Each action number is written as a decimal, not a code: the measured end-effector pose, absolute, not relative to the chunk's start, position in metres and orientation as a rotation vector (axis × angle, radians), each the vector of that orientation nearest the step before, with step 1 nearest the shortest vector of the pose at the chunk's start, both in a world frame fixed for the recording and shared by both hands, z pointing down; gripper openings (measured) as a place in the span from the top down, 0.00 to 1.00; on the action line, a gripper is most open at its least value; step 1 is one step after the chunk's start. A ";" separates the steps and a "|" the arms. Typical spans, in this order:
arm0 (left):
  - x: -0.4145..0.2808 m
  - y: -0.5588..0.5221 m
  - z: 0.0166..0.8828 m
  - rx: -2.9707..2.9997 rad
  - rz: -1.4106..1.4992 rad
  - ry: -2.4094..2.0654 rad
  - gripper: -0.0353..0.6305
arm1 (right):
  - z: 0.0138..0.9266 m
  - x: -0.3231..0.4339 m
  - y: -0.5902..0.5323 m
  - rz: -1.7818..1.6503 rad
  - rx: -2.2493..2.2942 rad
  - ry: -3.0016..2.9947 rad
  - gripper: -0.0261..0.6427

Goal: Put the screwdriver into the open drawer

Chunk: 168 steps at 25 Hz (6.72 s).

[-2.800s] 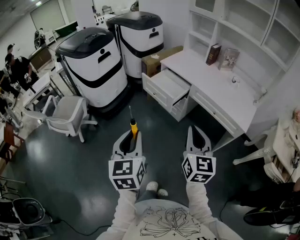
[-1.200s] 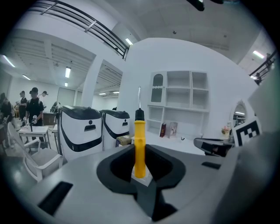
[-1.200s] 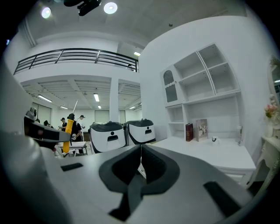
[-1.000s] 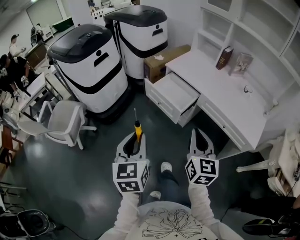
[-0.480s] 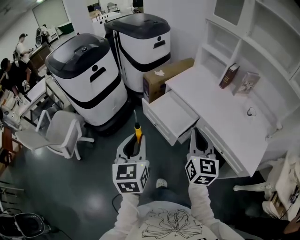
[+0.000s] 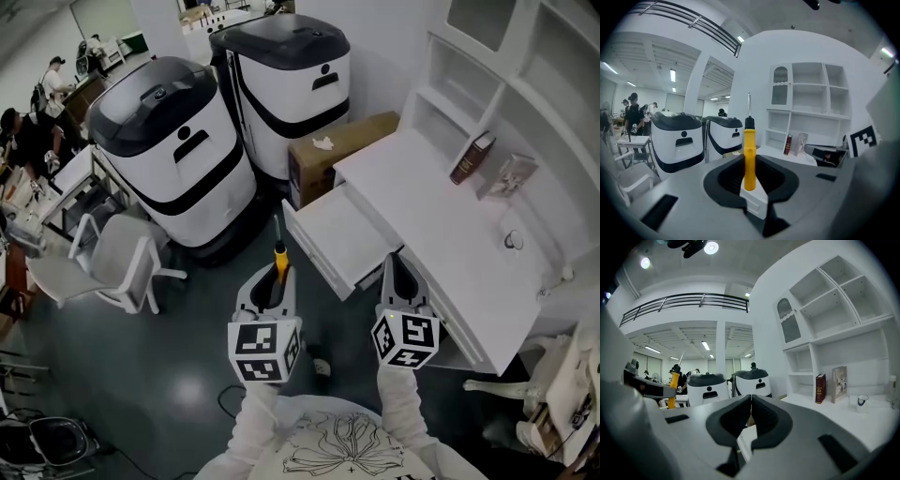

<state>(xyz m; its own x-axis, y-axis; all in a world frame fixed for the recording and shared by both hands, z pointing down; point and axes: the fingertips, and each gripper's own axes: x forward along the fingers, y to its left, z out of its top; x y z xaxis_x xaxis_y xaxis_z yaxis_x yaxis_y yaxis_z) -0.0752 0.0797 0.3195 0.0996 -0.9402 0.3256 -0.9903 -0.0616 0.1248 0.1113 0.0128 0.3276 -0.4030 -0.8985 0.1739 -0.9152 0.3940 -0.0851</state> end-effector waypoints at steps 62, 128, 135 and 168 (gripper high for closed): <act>-0.025 -0.224 0.578 1.743 0.486 -1.261 0.85 | 0.514 0.090 -0.269 0.594 1.557 -2.204 0.95; 0.007 -0.243 0.812 1.175 0.488 -1.176 0.75 | 0.595 0.088 -0.289 0.719 1.414 -2.147 0.95; 0.008 -0.255 0.743 1.310 0.398 -1.207 0.76 | 0.550 0.087 -0.289 0.650 1.474 -2.189 0.95; -0.092 -0.252 0.315 2.104 0.052 -1.963 0.94 | 0.325 0.053 -0.283 0.239 1.605 -2.552 0.96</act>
